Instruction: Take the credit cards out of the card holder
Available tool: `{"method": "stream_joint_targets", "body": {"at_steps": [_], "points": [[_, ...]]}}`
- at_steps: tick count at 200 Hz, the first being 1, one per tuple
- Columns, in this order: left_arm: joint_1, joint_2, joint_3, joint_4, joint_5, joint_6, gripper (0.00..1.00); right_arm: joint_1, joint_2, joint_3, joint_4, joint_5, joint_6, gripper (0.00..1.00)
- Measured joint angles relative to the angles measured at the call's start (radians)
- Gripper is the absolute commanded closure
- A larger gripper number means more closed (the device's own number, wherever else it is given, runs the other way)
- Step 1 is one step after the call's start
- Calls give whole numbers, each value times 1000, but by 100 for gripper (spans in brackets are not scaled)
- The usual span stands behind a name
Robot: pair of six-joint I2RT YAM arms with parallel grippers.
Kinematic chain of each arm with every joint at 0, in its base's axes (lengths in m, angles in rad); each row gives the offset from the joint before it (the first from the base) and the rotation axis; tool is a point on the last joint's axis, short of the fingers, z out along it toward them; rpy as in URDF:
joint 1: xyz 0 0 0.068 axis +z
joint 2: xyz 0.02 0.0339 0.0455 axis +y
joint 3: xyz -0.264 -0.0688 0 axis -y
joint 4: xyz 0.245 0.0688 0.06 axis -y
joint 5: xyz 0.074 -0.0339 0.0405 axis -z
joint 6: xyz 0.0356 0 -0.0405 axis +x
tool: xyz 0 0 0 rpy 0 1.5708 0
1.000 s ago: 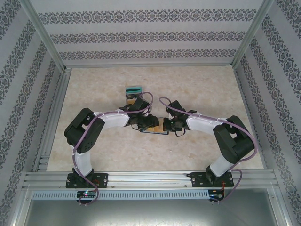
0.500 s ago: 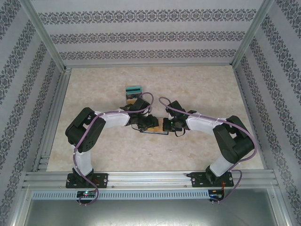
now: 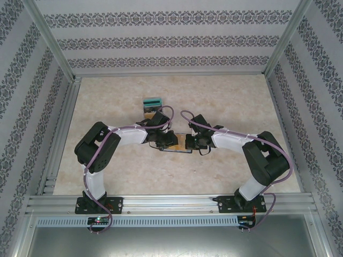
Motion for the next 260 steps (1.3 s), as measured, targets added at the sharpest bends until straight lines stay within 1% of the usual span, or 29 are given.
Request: {"method": "stream_joint_targets", "body": {"at_steps": [3,11,57,100,129,132,140,144,160,167,184,204,233,260], "points": [[1,0,-2,0,1,2,94,0,0,0,0,0,0,94],[4,-2,-5,6,4,-1,100,0,0,0,0,0,0,94],[13,-24,-33,21,4,-3,100,2,1,0,2,-1,0,94],[50,-79,-61,20,3,1,100,6,3,0,5,-4,0,94],[56,-87,-62,21,9,1,100,6,4,0,4,-8,0,94],[56,-87,-63,21,9,1,98,6,4,0,4,-8,0,94],[56,-87,-64,21,16,1,84,6,5,1,4,-9,0,93],[56,-87,-64,22,19,0,80,6,5,2,4,-8,0,93],[56,-86,-66,25,27,2,68,6,5,2,4,-9,0,93],[56,-85,-67,29,27,3,66,6,5,2,4,-9,0,93],[56,-84,-68,37,31,3,62,6,6,2,4,-9,0,93],[56,-71,-68,43,31,4,61,6,6,2,4,-11,0,93],[55,-54,-63,48,42,9,61,6,6,2,5,-12,0,93],[50,-39,-52,50,50,19,65,6,7,2,5,-12,0,93]]}}
